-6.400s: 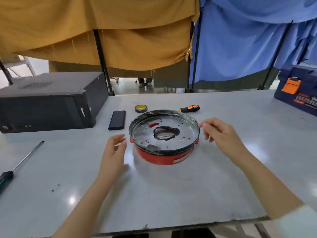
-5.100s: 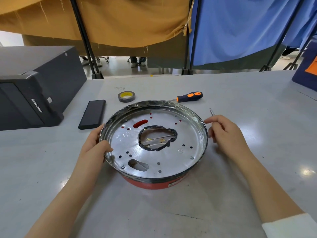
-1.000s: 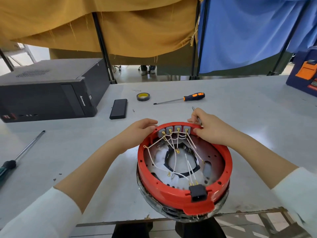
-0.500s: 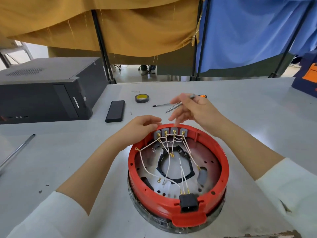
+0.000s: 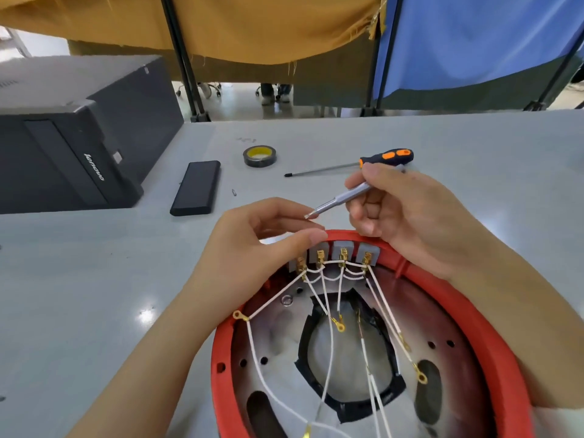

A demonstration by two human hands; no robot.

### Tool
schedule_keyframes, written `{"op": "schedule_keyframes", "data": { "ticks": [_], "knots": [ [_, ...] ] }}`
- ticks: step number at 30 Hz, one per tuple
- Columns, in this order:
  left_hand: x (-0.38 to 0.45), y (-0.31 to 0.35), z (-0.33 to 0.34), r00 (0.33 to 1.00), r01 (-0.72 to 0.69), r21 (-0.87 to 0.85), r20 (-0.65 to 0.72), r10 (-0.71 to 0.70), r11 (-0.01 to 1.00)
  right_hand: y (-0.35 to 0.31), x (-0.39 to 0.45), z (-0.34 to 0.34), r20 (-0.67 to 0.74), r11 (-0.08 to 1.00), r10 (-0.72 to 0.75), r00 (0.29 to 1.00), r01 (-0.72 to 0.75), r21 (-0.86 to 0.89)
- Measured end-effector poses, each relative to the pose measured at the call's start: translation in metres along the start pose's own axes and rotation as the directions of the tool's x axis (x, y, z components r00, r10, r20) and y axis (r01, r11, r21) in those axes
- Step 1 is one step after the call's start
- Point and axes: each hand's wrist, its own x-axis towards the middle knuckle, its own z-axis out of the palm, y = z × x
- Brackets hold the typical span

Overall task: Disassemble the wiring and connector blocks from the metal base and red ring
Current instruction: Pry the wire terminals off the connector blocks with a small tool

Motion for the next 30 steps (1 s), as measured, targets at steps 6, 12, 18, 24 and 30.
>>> {"op": "schedule_keyframes", "data": {
  "ticks": [6, 12, 18, 24, 30],
  "knots": [
    [-0.002, 0.006, 0.002, 0.993, 0.011, -0.103, -0.119, -0.023, 0.995, 0.001, -0.002, 0.001, -0.030, 1.000, -0.012, 0.999, 0.011, -0.009],
    [-0.006, 0.007, 0.000, 0.992, -0.030, 0.091, -0.120, 0.041, 0.995, -0.003, -0.007, 0.008, 0.011, 0.995, -0.038, 0.999, 0.039, -0.097],
    [-0.003, 0.007, -0.003, 0.992, -0.060, 0.136, -0.106, 0.075, 0.989, -0.008, -0.011, 0.015, 0.007, 0.976, -0.064, 0.998, 0.064, -0.208],
    [0.001, -0.003, -0.003, 0.987, 0.158, 0.132, -0.009, -0.158, 0.979, -0.023, -0.017, 0.016, 0.140, 0.922, -0.004, 0.990, 0.058, -0.382],
    [0.000, -0.001, -0.002, 0.973, 0.225, 0.225, -0.109, -0.205, 0.948, -0.006, -0.015, 0.025, 0.098, 0.913, -0.034, 0.995, 0.071, -0.402]
  ]
}}
